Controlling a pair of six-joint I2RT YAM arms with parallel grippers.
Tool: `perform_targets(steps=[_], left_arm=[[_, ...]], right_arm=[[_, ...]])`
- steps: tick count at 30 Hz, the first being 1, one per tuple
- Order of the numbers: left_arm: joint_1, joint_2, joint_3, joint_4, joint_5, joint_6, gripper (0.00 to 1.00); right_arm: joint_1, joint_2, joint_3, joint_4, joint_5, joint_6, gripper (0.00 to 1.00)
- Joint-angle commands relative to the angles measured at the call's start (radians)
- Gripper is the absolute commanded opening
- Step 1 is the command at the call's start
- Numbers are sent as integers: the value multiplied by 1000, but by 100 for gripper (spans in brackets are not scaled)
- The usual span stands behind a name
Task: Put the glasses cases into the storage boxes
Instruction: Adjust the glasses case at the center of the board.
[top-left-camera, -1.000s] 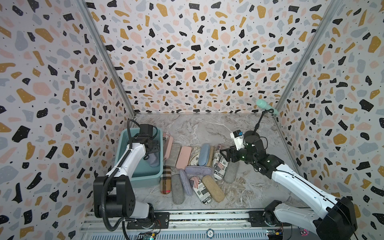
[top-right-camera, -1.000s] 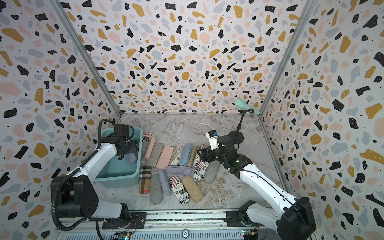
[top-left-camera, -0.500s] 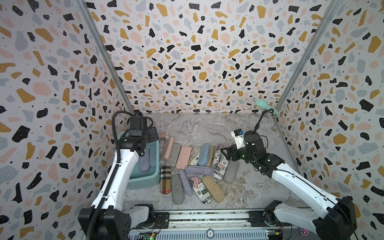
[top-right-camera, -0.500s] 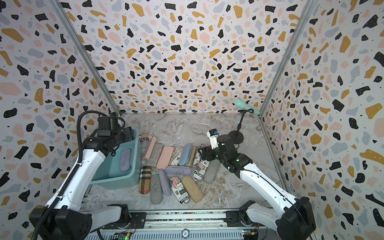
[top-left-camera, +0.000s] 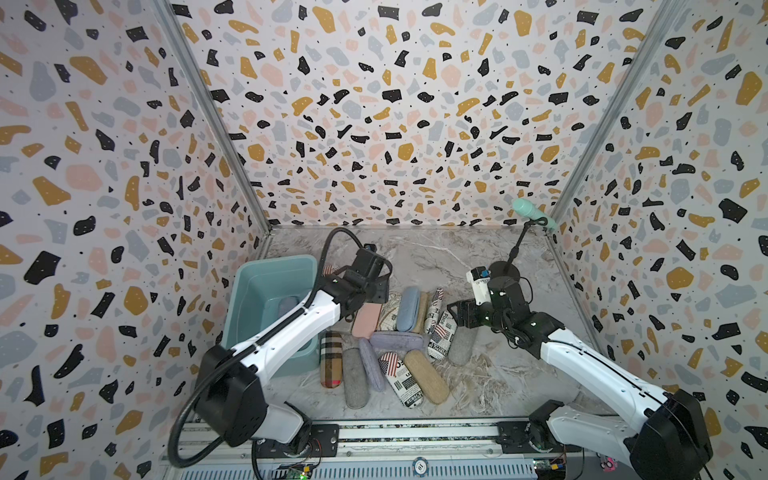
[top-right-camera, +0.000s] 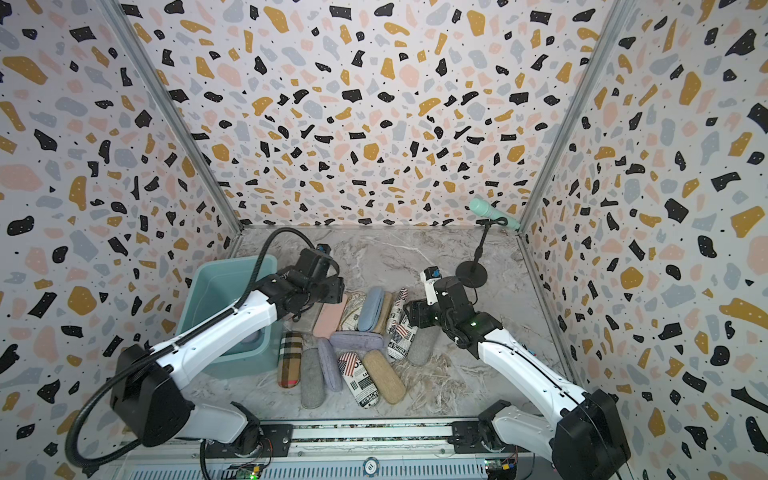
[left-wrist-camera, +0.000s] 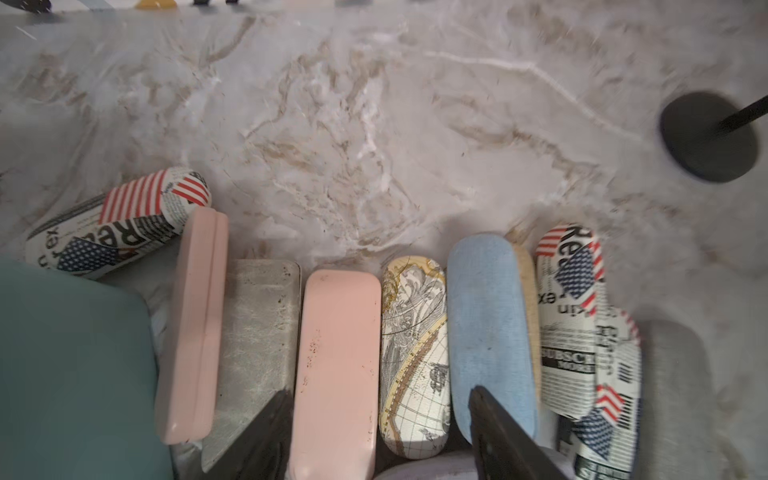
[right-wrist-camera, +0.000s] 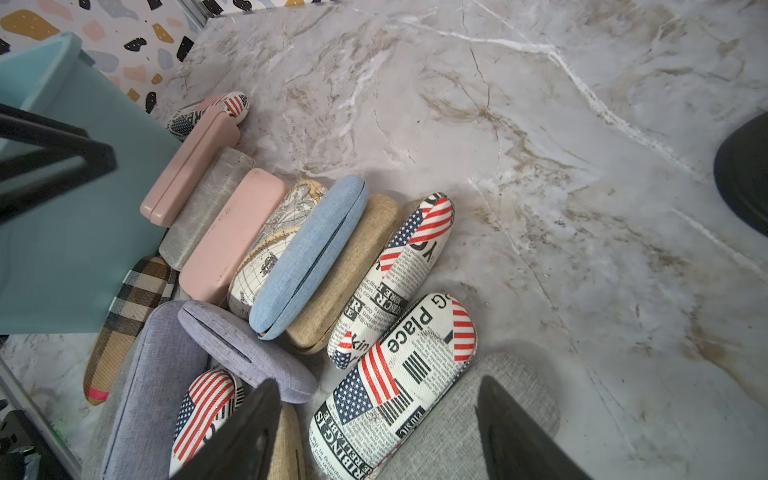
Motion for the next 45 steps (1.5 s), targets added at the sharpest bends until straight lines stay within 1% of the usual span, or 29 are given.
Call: perform_targets(steps=[1,4,8,10,12,18,27,31,38,45], left_arm=[[0,90,-38,-12,-148,-51,67],[-1,149,-51,-21,-183,-61,66],[-22,183,-74,-6,-139,-36,64],[-29,201,-81,-10,-129,-19,65],[-30,207,-89,-10,-127,-5,67],[-30,219,-106,-6,-153,-3,70],[-29,273,-117,33,-86,21,70],[-29,289,-124,46,-84,17,72],[-29,328,-94,65,-44,15,72],[-29,372,-25,88,12,11,74]], right_arm=[[-5,-32,-11,31,-16,18,75],[-8,-31,-18,31,-16,13,75],[-14,-24,-23,42,-25,8,76],[-15,-23,-25,46,-6,13,83],[-18,-22,-32,55,-2,13,84],[-21,-17,-43,70,-17,12,84],[-24,-26,-59,79,-19,8,87],[-28,-27,-64,85,-18,7,89],[-30,-23,-64,93,-23,7,90],[-29,-25,-68,93,-27,6,91]])
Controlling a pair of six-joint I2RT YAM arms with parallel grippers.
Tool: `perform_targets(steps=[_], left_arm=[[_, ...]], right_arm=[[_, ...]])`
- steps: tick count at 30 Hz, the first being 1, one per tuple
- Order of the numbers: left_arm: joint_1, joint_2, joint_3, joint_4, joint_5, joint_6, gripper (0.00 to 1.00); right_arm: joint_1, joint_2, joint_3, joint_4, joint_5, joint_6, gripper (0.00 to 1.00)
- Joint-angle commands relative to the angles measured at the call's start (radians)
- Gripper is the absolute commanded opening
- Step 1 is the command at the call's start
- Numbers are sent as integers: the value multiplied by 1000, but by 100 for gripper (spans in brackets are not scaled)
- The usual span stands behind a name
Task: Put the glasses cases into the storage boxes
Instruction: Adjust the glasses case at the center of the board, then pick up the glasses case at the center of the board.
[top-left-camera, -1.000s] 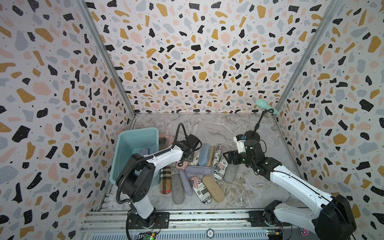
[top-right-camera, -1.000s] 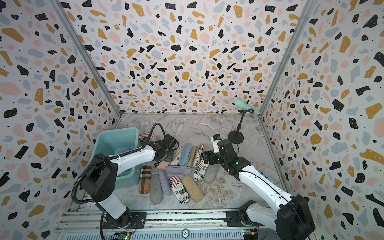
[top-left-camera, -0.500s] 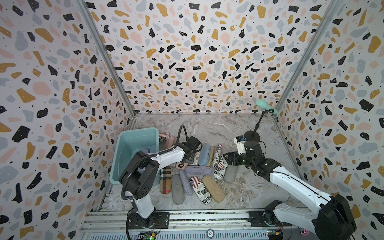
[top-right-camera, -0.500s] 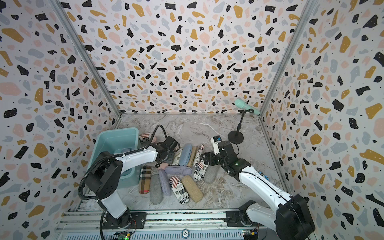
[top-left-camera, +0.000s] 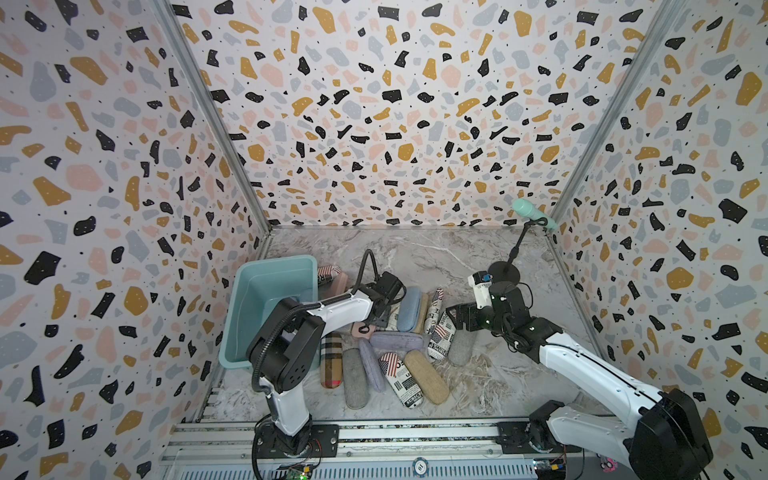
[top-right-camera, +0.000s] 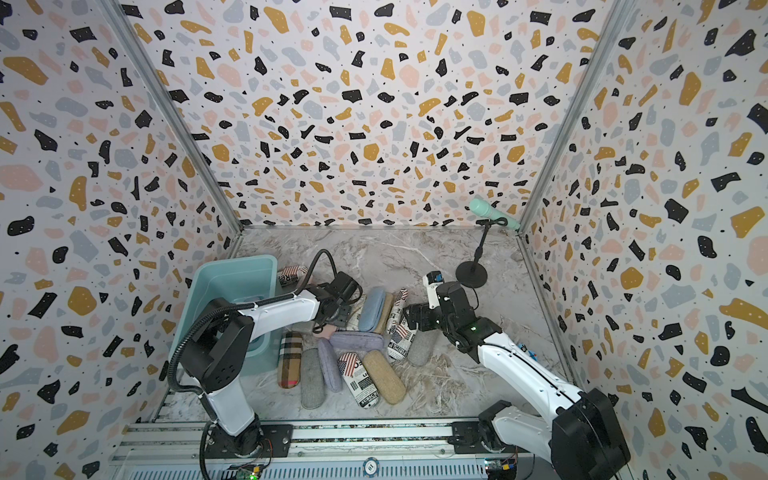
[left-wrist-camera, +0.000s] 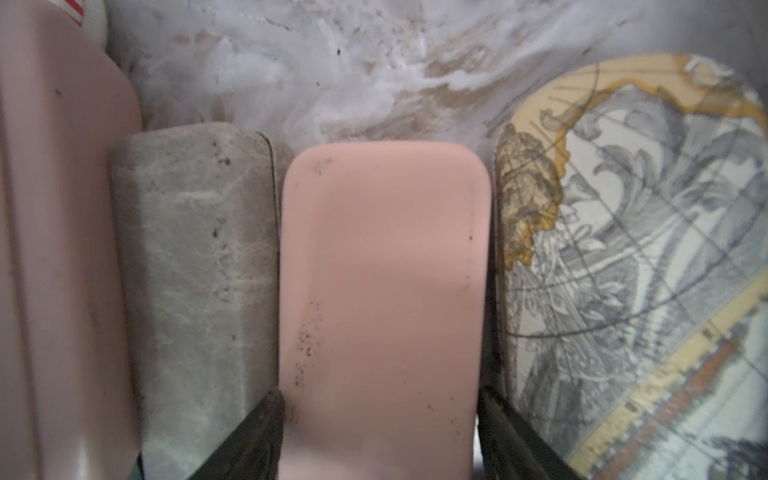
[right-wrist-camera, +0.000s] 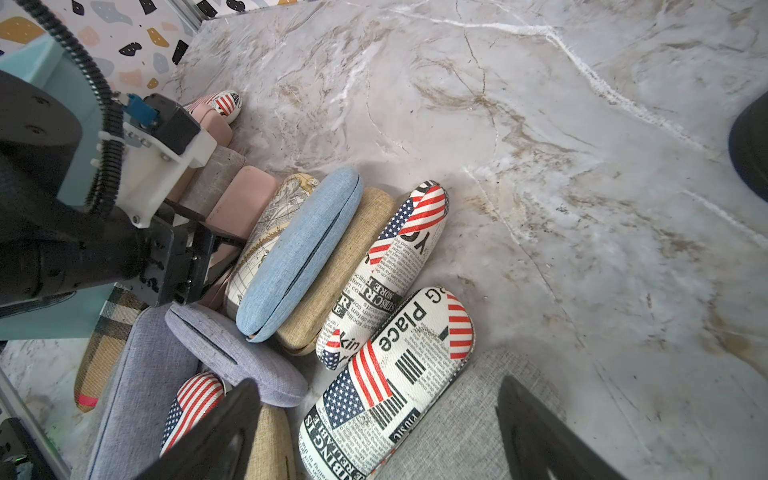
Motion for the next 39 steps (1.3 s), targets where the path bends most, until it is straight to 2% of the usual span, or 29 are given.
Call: perform_targets(steps=[1,8,12,20,22,24,26,31,39], left_arm=[[-2,63,39,62,118,-4,73],[-2,124,128,91,168,-34,70],[-2,142,186,67,150,-34,69],[-1,6,166,19,90,-15,73],[-2,-42,145,7,96,-5,74],[-7,-80,109,18,149,5,73],[-39,-89,94,4,143,20,73],[-82,-51,66,-10,124,21,72],[-126,39,93,34,216,46,70]], right_arm=[[-4,-24,-3,10,-10,-6,91],[-7,-42,-1,-6,-10,-10,89],[-9,-54,2,-17,-11,-11,89],[-14,-75,-8,-22,-9,-16,89],[-17,-72,-9,-21,-10,-17,90],[-18,-69,-9,-18,-11,-20,90],[-20,-68,-9,-16,-10,-22,90],[-24,-70,-5,-11,-17,-22,91],[-24,-92,-16,-26,-24,-22,91]])
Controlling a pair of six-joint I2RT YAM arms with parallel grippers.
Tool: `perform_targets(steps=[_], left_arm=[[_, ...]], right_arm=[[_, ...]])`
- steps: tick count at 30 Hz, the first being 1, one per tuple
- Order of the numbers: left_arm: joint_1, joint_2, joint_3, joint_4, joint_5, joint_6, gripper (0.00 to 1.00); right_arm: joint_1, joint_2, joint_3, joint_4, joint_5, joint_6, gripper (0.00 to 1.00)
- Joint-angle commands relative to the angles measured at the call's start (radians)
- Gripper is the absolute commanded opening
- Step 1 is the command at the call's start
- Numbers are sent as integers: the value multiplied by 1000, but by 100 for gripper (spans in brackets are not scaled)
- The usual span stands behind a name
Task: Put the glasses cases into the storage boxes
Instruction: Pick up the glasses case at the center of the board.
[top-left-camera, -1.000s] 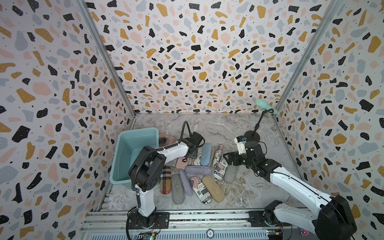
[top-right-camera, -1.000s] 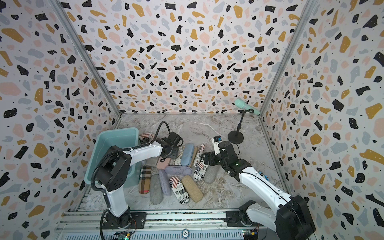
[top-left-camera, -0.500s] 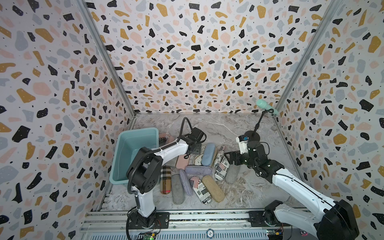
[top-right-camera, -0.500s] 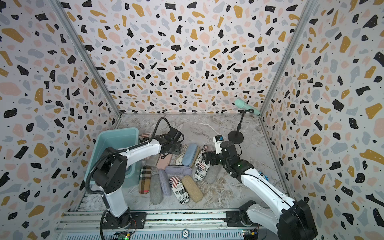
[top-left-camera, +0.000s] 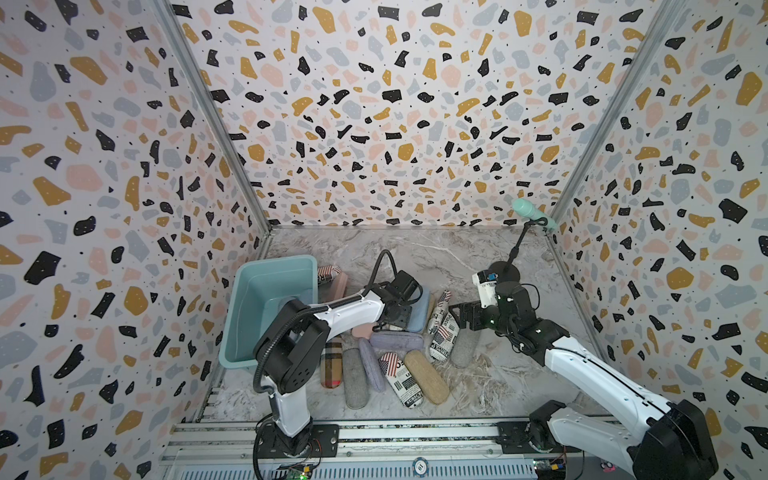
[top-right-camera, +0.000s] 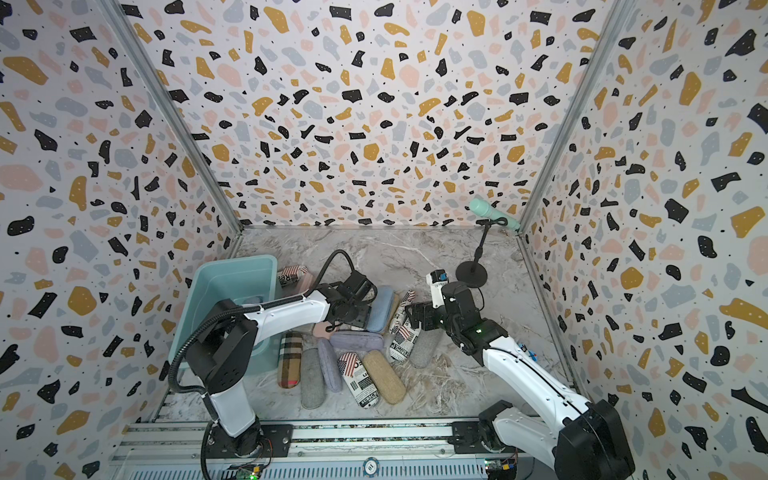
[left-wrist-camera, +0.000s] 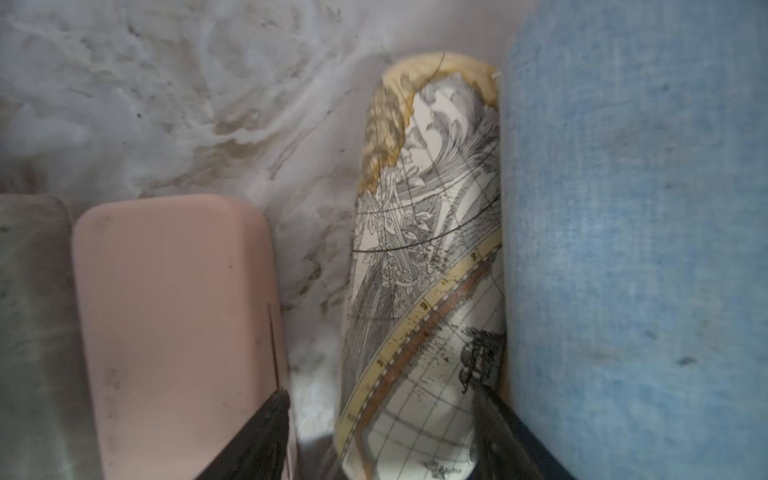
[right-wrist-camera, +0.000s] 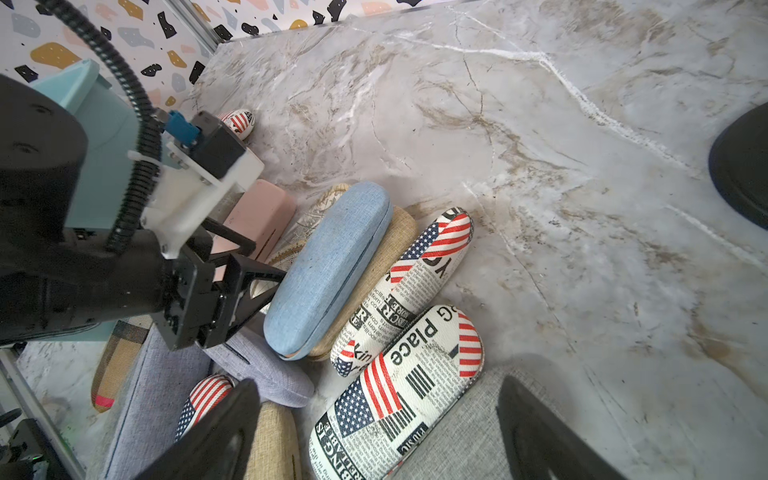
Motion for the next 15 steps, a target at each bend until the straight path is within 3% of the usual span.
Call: perform_targets(steps=[1,9,15], left_arm=[[-22,25,17,14,50,27,70],[-29,77,45,9,-6,22,75],[-24,107,42,4,-94,-18,65]], right_arm=[[-3,-43,-11,-26,-3,-19,92],[-12,-62,-19,-32,-2,-25,94],[-15,-67,-20,-39,-4,-29,93]])
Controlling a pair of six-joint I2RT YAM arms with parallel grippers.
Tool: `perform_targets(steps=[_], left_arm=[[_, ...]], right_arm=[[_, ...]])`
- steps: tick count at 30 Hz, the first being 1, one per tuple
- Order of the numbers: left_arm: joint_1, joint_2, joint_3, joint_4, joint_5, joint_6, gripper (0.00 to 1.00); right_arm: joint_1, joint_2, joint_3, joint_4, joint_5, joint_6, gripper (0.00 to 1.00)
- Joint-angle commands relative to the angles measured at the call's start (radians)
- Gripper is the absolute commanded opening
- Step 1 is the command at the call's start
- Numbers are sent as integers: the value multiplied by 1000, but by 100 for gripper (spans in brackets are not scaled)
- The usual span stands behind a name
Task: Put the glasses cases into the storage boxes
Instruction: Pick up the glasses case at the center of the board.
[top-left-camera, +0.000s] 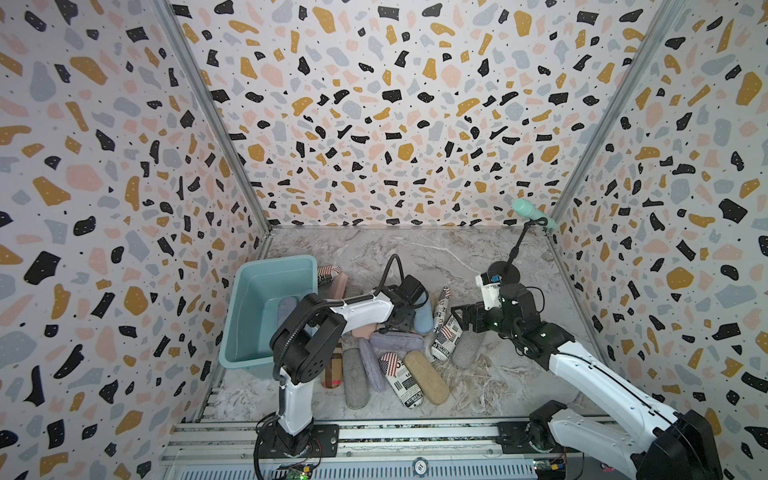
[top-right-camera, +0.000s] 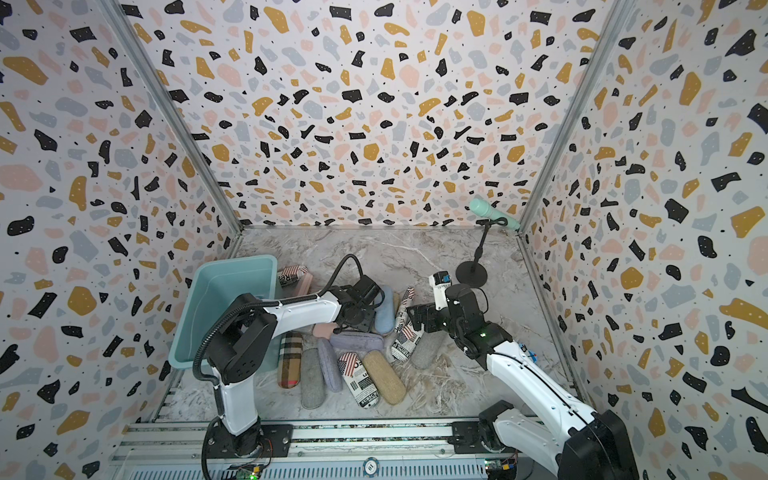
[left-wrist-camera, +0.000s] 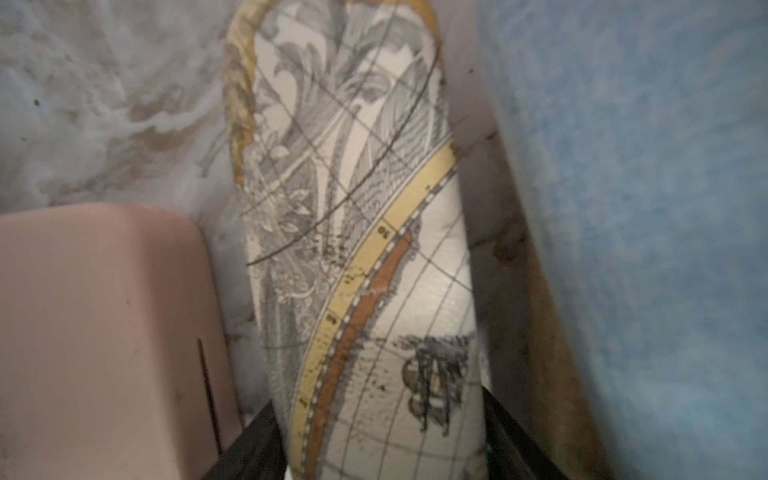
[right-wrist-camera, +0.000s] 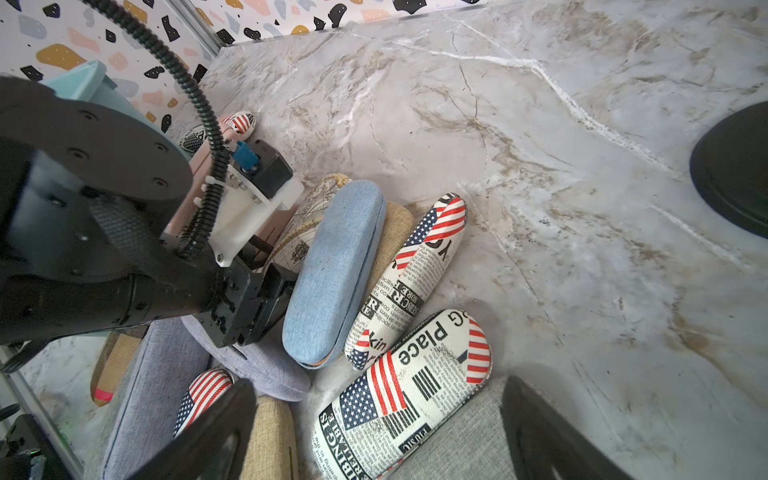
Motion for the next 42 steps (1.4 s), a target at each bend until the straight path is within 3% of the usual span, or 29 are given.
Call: perform_targets(steps=[1,8,19,24,30,36,42], left_arm=[[-2,11,10,-2,-65,-21,65],[0,-74,7,13,-111,-34,55],[37,-254,98,-53,-126,7,53],[76,-350,140,-146,-182,22,52],[197,-591,89,-265,-284,33,52],[451,-810,-50,-360,-312,42,53],[591,-853,-197,-308,-252,35,53]], right_arm=[[-5,-23,-3,-14,-3,-13,93],[-8,-38,-4,-18,-5,-16,91],[-9,-28,16,-8,-20,-16,90],[-8,-25,33,-9,-33,-19,89],[-8,-17,48,2,-53,-26,89],[-8,12,55,44,-85,-28,88],[-9,75,77,52,-128,-38,87]])
